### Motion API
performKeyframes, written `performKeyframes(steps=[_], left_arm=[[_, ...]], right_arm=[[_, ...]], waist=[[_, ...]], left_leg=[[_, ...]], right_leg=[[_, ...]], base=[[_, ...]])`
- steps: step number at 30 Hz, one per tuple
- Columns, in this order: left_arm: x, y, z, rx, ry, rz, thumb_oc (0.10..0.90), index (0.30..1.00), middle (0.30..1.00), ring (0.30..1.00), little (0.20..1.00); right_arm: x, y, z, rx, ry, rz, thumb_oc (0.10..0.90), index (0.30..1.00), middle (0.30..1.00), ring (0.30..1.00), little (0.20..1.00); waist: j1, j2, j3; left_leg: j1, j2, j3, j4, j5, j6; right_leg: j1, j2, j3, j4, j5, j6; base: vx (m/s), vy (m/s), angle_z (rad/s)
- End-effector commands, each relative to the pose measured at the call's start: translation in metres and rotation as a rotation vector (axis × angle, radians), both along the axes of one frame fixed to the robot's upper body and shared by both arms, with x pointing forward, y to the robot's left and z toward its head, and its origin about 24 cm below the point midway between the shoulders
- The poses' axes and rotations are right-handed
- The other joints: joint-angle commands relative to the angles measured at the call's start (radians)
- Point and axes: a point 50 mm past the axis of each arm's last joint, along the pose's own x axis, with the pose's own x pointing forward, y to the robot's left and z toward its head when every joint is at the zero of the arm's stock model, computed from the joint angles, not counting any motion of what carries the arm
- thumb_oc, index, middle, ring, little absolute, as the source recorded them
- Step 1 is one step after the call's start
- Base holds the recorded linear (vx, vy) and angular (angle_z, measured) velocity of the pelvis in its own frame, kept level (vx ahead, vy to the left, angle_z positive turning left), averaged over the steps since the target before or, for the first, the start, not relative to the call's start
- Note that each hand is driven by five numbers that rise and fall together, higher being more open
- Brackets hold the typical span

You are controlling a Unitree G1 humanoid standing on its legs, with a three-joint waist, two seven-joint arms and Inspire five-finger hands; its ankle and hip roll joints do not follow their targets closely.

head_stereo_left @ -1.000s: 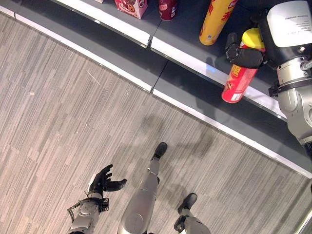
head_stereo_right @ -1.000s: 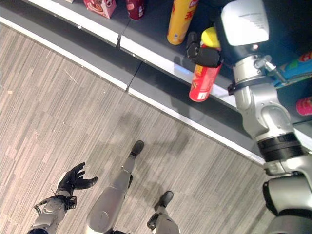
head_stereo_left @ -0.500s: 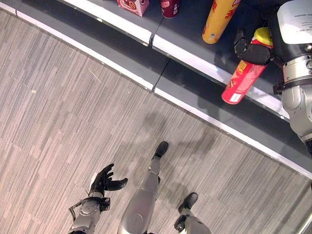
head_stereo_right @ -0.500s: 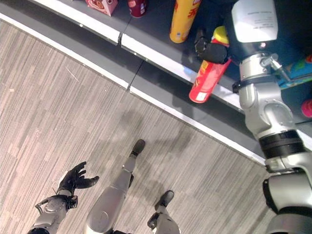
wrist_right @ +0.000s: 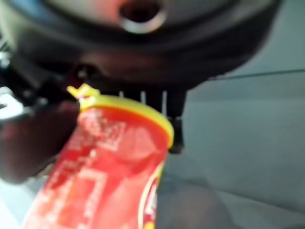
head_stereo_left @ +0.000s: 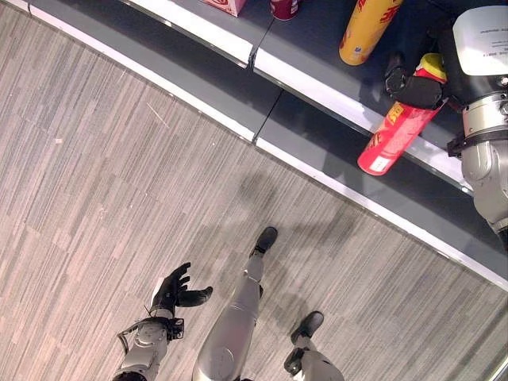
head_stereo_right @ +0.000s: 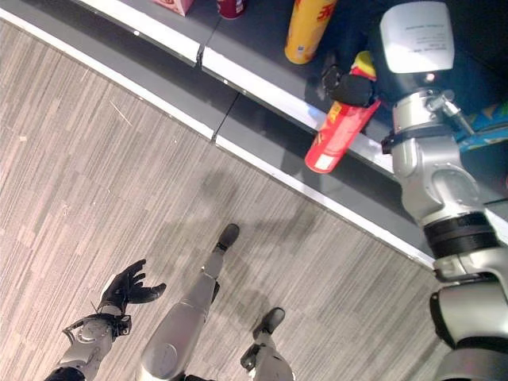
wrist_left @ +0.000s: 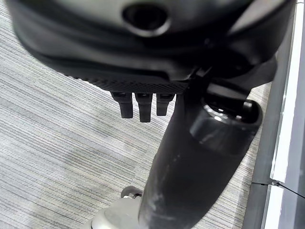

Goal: Put the goods on the table back onto the shelves and tidy them up.

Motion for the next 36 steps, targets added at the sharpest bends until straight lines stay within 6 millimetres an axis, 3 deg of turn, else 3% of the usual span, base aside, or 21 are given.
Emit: performKeyframes(steps=[1,6,10,15,25,32,36], left_arm=[[-0.019,0.015,-0.003,0.063,0.016,0.026,0.8,0.9,0.9,0.9,0.9],[-0.02,0.017,-0.004,0.065,0.022,0.043,0.8,0.9,0.9,0.9,0.9],[-0.021,0.021,-0.004,0.073,0.032,0.064,0.8,0.9,0.9,0.9,0.9],[-0.024,0.022,-0.005,0.077,0.041,0.064,0.8,0.9,0.9,0.9,0.9],[-0.027,0.027,-0.007,0.09,0.059,0.073,0.8,0.9,0.9,0.9,0.9],[-0.024,0.028,-0.004,0.097,0.046,0.066,0.8,0.9,0.9,0.9,0.9],[-0.024,0.029,-0.003,0.096,0.033,0.062,0.8,0.9,0.9,0.9,0.9]], right_arm=[[-0.032,0.01,0.071,-0.068,-0.323,0.044,0.4,0.3,0.3,0.3,0.3],[-0.037,0.021,0.064,-0.061,-0.335,0.112,0.4,0.3,0.3,0.3,0.3],[-0.055,0.035,0.054,-0.048,-0.366,0.224,0.4,0.3,0.3,0.3,0.3],[-0.068,0.036,0.051,-0.036,-0.402,0.255,0.4,0.3,0.3,0.3,0.3],[-0.084,0.039,0.081,-0.06,-0.552,0.255,0.4,0.3,0.3,0.3,0.3],[-0.074,0.032,0.1,-0.11,-0.55,0.165,0.4,0.3,0.3,0.3,0.3],[-0.062,0.017,0.107,-0.144,-0.521,0.042,0.4,0.3,0.3,0.3,0.3]], waist=[[0.006,-0.03,-0.061],[-0.007,-0.034,-0.067],[-0.033,-0.035,-0.067],[-0.04,-0.034,-0.07],[-0.027,-0.039,-0.089],[-0.002,-0.047,-0.087],[0.018,-0.046,-0.083]], left_leg=[[0.112,0.07,-0.044,-0.001,-0.16,-0.047],[0.123,0.076,-0.036,0.003,-0.167,-0.045],[0.126,0.083,-0.037,0.01,-0.169,-0.046],[0.125,0.089,-0.048,0.004,-0.161,-0.051],[0.135,0.086,-0.072,-0.05,-0.133,-0.054],[0.135,0.08,-0.081,-0.068,-0.129,-0.053],[0.128,0.072,-0.079,-0.07,-0.13,-0.052]], right_leg=[[0.026,-0.043,0.03,0.111,0.019,0.007],[0.03,-0.042,0.041,0.114,0.015,0.006],[0.03,-0.036,0.046,0.128,-0.003,0.0],[0.03,-0.029,0.039,0.133,-0.021,-0.005],[0.042,-0.017,0.021,0.109,-0.014,0.0],[0.037,-0.018,0.013,0.094,0.009,0.008],[0.038,-0.024,0.009,0.083,0.023,0.013]], base=[[0.0,0.0,0.0],[-0.01,-0.001,-0.02],[-0.05,-0.028,-0.05],[-0.03,-0.02,-0.01],[-0.01,-0.015,0.08],[0.01,-0.002,0.06],[0.03,0.009,0.02]])
